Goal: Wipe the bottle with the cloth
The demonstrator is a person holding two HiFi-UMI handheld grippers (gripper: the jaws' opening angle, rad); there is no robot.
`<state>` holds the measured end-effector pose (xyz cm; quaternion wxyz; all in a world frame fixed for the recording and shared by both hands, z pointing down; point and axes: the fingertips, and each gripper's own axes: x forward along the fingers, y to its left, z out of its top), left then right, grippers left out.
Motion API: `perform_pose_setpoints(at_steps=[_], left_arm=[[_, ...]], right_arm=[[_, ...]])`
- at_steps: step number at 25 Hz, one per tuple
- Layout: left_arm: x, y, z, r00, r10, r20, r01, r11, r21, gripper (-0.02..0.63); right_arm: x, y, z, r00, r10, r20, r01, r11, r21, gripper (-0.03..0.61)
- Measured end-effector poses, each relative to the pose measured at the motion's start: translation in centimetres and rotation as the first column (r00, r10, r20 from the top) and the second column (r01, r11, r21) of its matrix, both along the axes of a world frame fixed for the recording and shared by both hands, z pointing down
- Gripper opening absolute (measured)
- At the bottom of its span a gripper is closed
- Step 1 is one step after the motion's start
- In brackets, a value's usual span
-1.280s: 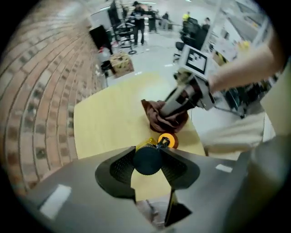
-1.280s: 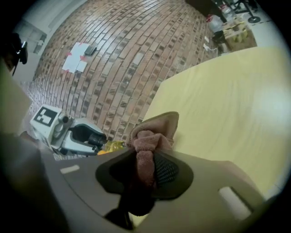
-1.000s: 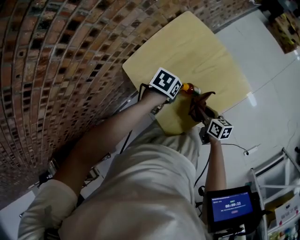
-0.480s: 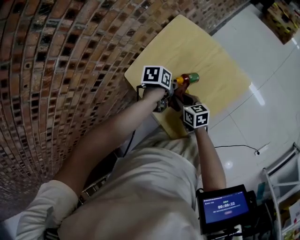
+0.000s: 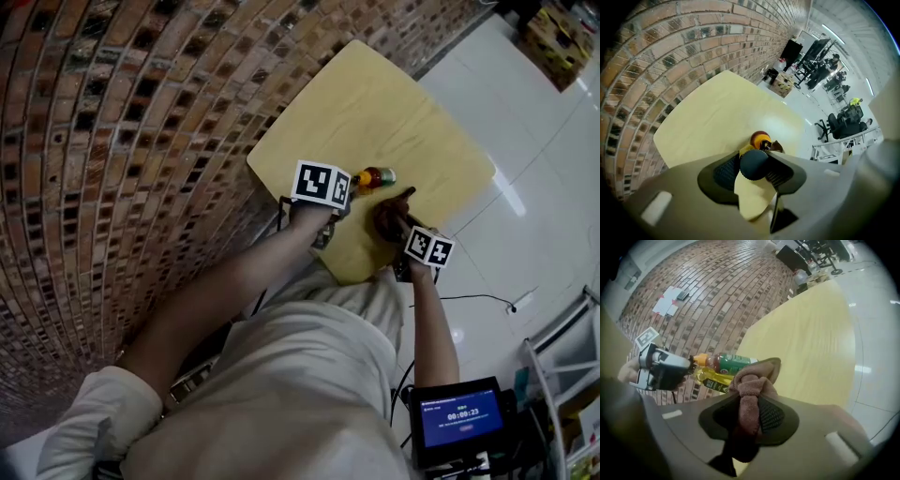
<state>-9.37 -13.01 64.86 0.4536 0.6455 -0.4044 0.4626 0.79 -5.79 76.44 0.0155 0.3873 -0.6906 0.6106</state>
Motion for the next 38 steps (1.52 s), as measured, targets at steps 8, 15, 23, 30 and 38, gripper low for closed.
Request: perform_pose_setpoints(at_steps=[8,15,23,30,38], left_arm=[[-0.2,1.7,0.0,0.999,0.025,-0.041,-0.024,0.999,0.027,0.231],[-0.9,2.3,-3.1,0.993,0.069,-0.093,-0.052,0.984,0.170,0.253],[-6.3,6.1,-10.5,0.941,0.080,-0.329,0.036,0.943,0.332,0.223],[-9.5,8.7,-11.6,0.841,0.174,-0.513,0.056,0.914,0.401,0.213],[-13.6,10.4,-15.7,0.761,0.329,-0.560,-0.024,0.876,0.482,0.196]], right_arm=[[2.4,0.7,-1.8,0.998,0.058,-0.006,-0.057,0.997,0.058,0.097],[4.8,1.2,-4.4,0.995,0.079,-0.055,-0.072,0.991,0.117,0.097],[8.2,3.7,-12.1,0.978,0.124,-0.165,-0.087,0.972,0.220,0.097],[9.7,5.5,-20.6,0.914,0.342,-0.217,-0.257,0.904,0.340,0.097],[5.7,6.9,-32.4,0.865,0.478,-0.154,-0.333,0.776,0.535,0.097]])
